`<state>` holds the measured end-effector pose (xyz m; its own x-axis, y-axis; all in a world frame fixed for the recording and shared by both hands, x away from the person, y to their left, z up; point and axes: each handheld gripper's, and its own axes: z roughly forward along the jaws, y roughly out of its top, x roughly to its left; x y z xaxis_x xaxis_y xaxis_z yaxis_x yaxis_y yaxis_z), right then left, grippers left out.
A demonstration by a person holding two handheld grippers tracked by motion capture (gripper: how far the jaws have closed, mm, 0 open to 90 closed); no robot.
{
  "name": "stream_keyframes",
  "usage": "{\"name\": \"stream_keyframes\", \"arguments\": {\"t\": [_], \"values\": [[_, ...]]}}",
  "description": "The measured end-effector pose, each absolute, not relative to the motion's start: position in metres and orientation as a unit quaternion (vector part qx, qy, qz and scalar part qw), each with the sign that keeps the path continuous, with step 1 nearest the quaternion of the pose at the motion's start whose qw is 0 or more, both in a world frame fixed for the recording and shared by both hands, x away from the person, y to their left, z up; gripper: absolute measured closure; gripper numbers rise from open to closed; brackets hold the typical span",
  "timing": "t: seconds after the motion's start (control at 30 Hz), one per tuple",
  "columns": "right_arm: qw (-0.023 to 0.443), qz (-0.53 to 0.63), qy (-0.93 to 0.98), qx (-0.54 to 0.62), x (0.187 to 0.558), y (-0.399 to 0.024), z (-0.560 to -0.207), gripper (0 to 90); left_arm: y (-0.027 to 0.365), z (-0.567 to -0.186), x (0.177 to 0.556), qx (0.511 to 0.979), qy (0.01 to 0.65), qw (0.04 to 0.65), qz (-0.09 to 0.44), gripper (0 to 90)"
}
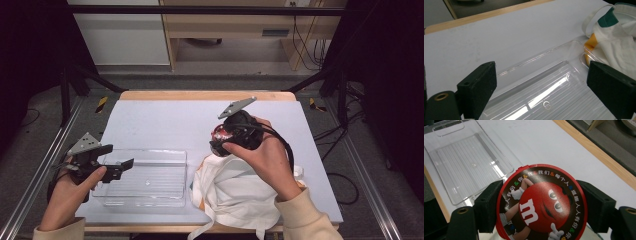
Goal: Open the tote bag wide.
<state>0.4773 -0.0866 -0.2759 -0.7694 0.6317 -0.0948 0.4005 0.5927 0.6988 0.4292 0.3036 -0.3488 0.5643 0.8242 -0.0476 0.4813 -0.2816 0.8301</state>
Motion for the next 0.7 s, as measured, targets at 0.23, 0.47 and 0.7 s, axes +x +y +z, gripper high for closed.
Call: {"name": "stream_keyframes", "arguments": {"t": [0.23, 0.47, 0.7], "values": [[0.162, 0.341, 0.88, 0.287, 0.487, -0.066, -0.281, 25.6, 0.313, -0.348, 0.428, 0.769, 0.429, 0.427, 0.207, 9.2], [0.161, 0.342, 0.882, 0.281, 0.491, -0.048, -0.284, 25.7, 0.317, -0.347, 0.428, 0.768, 0.431, 0.427, 0.206, 9.3], [0.157, 0.344, 0.884, 0.275, 0.493, -0.037, -0.287, 25.7, 0.32, -0.347, 0.427, 0.767, 0.431, 0.428, 0.205, 9.2]]}}
